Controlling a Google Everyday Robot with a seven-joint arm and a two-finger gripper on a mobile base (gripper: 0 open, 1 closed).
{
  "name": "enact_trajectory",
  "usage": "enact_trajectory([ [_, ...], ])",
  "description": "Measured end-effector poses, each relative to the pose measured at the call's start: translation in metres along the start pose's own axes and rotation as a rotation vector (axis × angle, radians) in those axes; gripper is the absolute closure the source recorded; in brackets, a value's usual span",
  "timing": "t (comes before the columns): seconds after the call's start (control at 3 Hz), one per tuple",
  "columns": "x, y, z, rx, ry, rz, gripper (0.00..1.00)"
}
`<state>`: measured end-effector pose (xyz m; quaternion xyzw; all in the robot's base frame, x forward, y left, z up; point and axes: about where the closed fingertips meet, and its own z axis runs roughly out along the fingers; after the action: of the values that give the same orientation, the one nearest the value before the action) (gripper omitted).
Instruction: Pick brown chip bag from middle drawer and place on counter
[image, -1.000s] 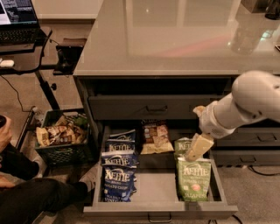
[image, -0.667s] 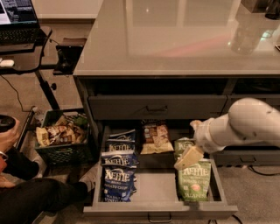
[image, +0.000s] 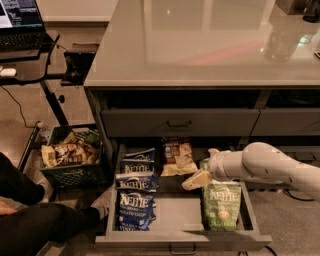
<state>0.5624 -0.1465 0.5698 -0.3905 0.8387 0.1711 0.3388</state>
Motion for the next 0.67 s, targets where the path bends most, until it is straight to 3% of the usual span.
enact_trajectory([
  [0.67,0.0004,-0.0009,0.0087,0.002,-0.017,0.011,0.0],
])
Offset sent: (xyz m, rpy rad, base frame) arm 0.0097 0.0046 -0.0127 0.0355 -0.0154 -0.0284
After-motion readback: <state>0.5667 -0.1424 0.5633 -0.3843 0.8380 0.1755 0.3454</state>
